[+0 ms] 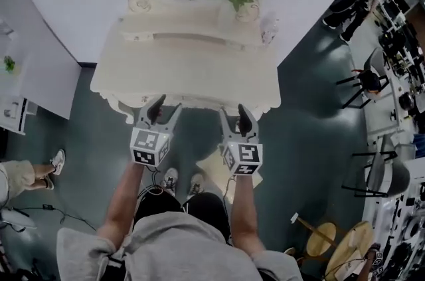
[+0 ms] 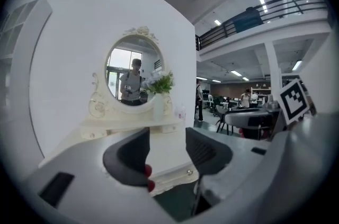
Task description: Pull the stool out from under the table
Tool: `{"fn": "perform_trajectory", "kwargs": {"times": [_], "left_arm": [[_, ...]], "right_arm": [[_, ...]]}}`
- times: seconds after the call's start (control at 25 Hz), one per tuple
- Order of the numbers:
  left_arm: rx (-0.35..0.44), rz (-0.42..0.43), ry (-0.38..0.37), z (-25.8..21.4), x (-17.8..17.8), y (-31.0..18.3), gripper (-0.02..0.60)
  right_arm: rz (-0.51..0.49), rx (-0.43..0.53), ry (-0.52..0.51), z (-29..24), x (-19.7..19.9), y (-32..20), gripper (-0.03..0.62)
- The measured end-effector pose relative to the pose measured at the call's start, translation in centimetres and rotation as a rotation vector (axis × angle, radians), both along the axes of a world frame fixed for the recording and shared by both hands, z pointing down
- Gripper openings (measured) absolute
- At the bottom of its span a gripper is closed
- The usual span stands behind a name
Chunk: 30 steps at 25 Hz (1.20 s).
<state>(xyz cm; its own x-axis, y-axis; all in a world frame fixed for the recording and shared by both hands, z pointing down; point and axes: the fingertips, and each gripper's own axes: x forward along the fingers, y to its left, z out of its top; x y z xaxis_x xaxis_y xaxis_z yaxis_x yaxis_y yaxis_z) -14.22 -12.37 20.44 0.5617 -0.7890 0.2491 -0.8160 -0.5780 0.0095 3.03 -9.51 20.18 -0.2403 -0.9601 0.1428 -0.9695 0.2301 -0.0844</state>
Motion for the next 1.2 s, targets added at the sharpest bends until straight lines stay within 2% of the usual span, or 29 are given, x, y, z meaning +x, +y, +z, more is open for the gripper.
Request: {"fn": "perform_trajectory", "kwargs": {"times": [0.32, 0.4, 0.48, 0.68, 1.2], "left_arm": [[0.045, -0.079, 0.008, -3.9, -5.8, 0.8, 0.159], [0.058, -0.1, 0.009, -4.6, -6.8, 0.5, 0.131], [0.065, -0.126, 0.007, -5.0, -7.8, 0.1, 0.069], [0.068, -0.161, 0.01, -5.2, -9.1, -0.7, 0.021], [0.074, -0.15, 0.012, -5.2, -9.2, -1.7, 0.003]], "right_arm": [[-0.043, 0.027, 0.044, -4.1, -6.4, 0.1, 0.122], [-0.041, 0.032, 0.04, -4.6, -7.1, 0.0, 0.101], [-0.037, 0.032, 0.039, -4.8, -7.6, -0.3, 0.082], [-0.02, 0.038, 0.062, -5.2, -7.9, -1.1, 0.022], [-0.028, 0.044, 0.071, -5.3, -9.0, -1.7, 0.014]]}}
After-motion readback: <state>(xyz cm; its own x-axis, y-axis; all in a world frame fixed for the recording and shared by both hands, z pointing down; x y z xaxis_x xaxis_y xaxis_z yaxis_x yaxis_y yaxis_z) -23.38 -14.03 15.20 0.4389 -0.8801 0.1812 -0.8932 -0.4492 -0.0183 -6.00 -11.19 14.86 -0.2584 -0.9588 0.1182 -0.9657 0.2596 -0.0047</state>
